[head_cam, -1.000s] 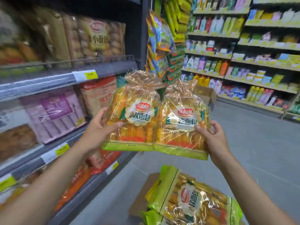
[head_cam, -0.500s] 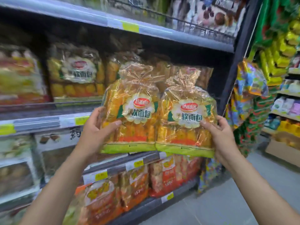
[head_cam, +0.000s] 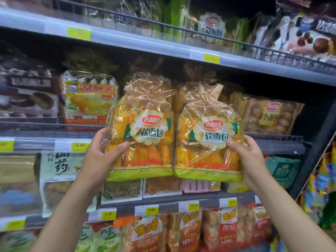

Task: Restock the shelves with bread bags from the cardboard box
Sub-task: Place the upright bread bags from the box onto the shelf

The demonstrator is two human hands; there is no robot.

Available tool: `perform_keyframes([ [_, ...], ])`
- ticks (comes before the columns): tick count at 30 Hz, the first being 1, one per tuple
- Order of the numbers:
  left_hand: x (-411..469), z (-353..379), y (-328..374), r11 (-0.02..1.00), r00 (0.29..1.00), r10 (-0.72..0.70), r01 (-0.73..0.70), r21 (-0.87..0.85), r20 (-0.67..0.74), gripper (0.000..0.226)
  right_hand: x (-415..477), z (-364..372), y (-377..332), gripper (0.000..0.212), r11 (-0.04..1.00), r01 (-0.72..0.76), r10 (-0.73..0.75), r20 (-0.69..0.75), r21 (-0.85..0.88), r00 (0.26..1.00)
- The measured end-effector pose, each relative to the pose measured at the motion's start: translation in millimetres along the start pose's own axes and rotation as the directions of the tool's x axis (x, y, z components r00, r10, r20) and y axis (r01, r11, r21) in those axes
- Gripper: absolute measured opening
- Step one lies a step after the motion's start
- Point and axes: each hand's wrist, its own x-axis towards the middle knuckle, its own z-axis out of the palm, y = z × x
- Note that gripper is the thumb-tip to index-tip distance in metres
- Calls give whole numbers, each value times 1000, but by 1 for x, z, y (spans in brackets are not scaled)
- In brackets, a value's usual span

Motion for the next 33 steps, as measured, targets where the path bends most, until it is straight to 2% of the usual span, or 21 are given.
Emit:
perform_keyframes([
  [4,3,-12,-2,998,999,-33,32,-45,-28,65,20,8,-15,30,999,7,-8,20,48,1000],
  [6,4,-18,-5,995,996,-84,83,-56,-31,77,34,12,-22,23,996,-5,3,23,86,1000],
  [9,5,-25,-9,993,994,-97,94,-75,-39,59,55,18,-30,18,992,-14,12,17,129,1000],
  [13,7,-31,-13,992,995,-100,97,-81,-27,76,83,25,-36,50,979,-24,21,17,203,1000],
  [17,10,-36,-17,991,995,-90,87,-103,-32,74,112,31,-36,55,977,-21,16,28,210,999],
  [20,11,-38,-22,983,993,-112,106,-147,-34,70,141,33,-25,100,986,8,-7,-3,165,1000],
  [21,10,-38,-23,981,993,-116,111,-157,-28,71,142,39,-26,107,986,0,0,-3,166,1000],
  [23,10,-38,-24,982,993,-114,109,-154,-26,70,132,54,-36,98,987,-8,9,-9,159,1000],
  [27,13,-37,-28,979,995,-104,103,-176,5,63,145,68,-43,65,983,15,-15,-3,184,1000],
  [30,15,-35,-29,977,994,-105,104,-188,4,60,154,76,-43,61,977,28,-22,-32,212,999],
  [33,18,-33,-33,976,995,-97,97,-193,10,64,160,75,-28,67,988,71,-59,-92,138,994],
])
